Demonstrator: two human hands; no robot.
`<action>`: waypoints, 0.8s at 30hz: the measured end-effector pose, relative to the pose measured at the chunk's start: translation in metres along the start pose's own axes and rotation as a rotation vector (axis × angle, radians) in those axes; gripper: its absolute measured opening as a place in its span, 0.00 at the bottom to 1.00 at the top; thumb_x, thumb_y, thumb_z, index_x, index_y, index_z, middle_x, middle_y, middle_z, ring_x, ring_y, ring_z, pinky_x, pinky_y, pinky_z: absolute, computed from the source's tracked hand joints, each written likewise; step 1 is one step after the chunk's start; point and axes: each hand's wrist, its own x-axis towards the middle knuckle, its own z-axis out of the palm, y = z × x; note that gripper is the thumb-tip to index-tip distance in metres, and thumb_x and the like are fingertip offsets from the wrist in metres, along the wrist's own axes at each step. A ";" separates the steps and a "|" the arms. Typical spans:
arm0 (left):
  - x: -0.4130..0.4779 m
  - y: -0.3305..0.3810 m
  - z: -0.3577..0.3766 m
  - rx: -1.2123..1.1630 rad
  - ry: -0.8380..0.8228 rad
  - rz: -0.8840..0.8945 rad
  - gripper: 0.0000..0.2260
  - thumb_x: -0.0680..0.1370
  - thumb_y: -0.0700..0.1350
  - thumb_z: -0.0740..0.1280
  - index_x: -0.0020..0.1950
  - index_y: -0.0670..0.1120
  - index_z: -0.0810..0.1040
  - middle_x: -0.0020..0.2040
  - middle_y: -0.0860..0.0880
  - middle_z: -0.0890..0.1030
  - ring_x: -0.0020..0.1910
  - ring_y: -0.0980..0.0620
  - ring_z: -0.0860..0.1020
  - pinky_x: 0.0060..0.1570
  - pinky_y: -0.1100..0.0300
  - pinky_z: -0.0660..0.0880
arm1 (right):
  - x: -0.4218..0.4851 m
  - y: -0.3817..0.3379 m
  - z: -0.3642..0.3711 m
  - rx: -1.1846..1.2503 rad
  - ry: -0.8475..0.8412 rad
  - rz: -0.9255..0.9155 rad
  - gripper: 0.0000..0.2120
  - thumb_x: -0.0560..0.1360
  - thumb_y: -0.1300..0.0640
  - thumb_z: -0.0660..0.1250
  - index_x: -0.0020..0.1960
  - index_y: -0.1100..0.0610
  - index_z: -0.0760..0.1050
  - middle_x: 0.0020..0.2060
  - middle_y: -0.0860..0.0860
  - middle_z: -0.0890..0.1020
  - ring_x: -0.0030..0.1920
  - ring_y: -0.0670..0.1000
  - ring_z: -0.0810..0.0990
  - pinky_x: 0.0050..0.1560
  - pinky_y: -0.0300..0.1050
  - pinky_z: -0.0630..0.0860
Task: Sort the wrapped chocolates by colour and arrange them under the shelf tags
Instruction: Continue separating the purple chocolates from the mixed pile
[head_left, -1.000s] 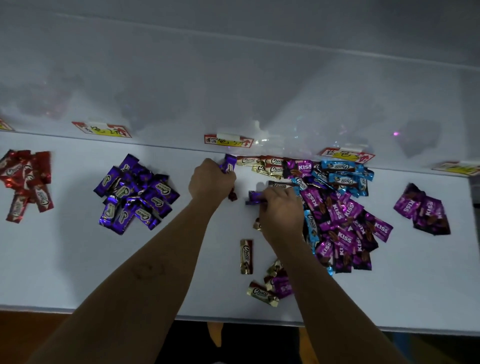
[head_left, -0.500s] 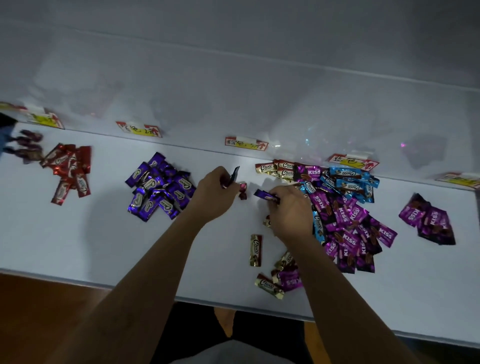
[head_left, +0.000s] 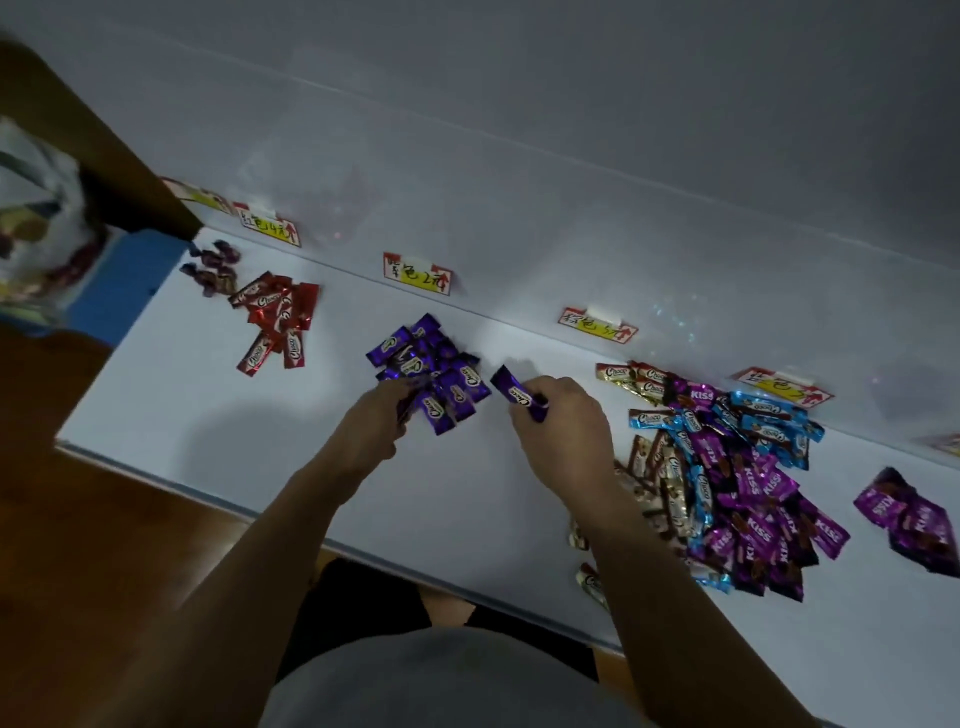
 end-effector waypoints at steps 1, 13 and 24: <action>0.009 -0.001 -0.011 0.072 -0.002 0.038 0.10 0.81 0.45 0.55 0.44 0.48 0.74 0.33 0.50 0.69 0.31 0.54 0.64 0.31 0.62 0.59 | 0.004 -0.008 0.008 -0.003 -0.001 0.017 0.10 0.77 0.53 0.65 0.57 0.52 0.78 0.50 0.52 0.79 0.49 0.53 0.76 0.42 0.43 0.68; 0.086 -0.020 -0.105 0.753 -0.134 0.392 0.10 0.77 0.48 0.68 0.56 0.48 0.77 0.49 0.51 0.82 0.44 0.53 0.78 0.39 0.60 0.72 | 0.014 -0.094 0.130 0.068 0.007 0.510 0.10 0.76 0.51 0.66 0.55 0.52 0.75 0.46 0.51 0.82 0.43 0.52 0.79 0.42 0.45 0.77; 0.098 -0.019 -0.090 0.834 -0.277 0.426 0.19 0.76 0.52 0.67 0.65 0.47 0.75 0.57 0.48 0.80 0.55 0.49 0.77 0.52 0.55 0.75 | 0.026 -0.111 0.137 0.234 0.098 0.547 0.20 0.74 0.52 0.70 0.65 0.52 0.73 0.57 0.50 0.78 0.53 0.51 0.78 0.48 0.38 0.70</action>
